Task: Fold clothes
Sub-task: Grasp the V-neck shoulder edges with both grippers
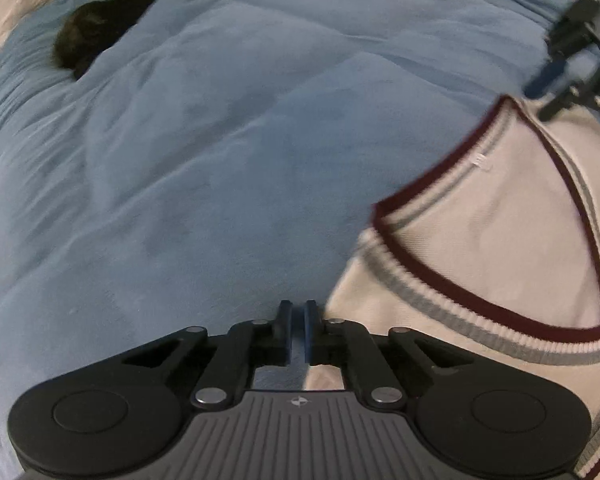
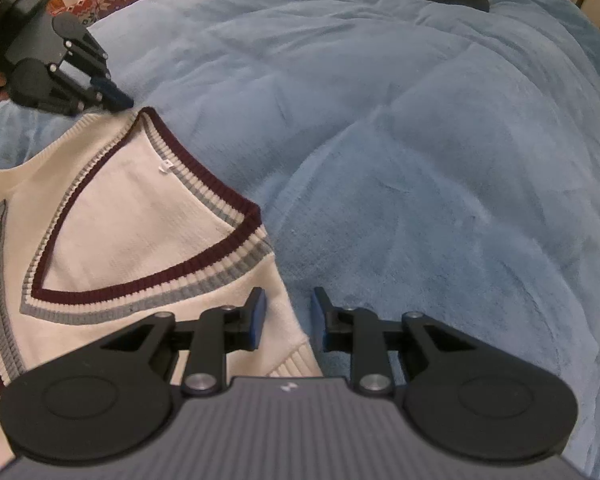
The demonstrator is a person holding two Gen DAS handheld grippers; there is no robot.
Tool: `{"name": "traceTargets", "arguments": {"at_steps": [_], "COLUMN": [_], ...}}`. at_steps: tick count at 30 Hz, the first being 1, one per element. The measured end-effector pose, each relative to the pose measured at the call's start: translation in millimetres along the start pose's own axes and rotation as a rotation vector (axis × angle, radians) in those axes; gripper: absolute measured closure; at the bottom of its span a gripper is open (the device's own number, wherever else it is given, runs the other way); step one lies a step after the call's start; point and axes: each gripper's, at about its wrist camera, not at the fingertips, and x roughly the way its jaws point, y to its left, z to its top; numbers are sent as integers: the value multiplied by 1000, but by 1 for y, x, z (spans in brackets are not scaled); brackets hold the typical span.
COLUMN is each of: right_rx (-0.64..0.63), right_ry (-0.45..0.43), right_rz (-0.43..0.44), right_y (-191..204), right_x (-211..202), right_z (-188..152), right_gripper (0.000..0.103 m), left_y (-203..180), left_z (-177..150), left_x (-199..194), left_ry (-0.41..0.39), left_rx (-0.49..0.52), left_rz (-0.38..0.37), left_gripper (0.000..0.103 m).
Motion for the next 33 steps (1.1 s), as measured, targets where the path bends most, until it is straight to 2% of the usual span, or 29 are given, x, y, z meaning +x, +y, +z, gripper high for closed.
{"name": "traceTargets", "arguments": {"at_steps": [2,5,8,12,13,15,17,20,24,28,31,33], "right_rx": [8,13,18,27,29,32,33,28,10,-10,-32,-45], "right_ry": [-6,-17,-20,-18,-18,-19,-19,-16,-6,15,34,46], "right_rz": [2,-2,-4,-2,-1,-1,-1,-3,2,11,17,22], "right_y": [-1,-2,-2,-4,-4,-4,-4,-4,-3,-4,-3,0], "right_x": [-4,-9,-10,-7,-7,-6,-6,-7,-10,-7,-3,0], "right_z": [0,-1,-4,-7,-7,-8,-8,-7,-4,2,6,7], "right_gripper": [77,77,77,77,77,77,77,77,77,77,77,82], "left_y": [8,7,-10,-30,-30,-31,-28,-22,-21,-31,-28,-23], "left_z": [0,3,-2,-14,-17,-20,-17,-10,3,9,12,14], "left_x": [-13,-31,-40,-11,-6,3,6,2,-6,6,18,23], "left_ry": [-19,-49,-53,13,7,-4,-20,-45,-63,-15,25,41], "left_rx": [-44,-50,11,130,138,144,134,97,100,156,148,117], "left_rz": [-31,-88,-122,-21,-1,41,58,54,-4,-35,-63,-83], "left_gripper": [98,91,85,84,83,67,64,66,70,70,69,69]}}
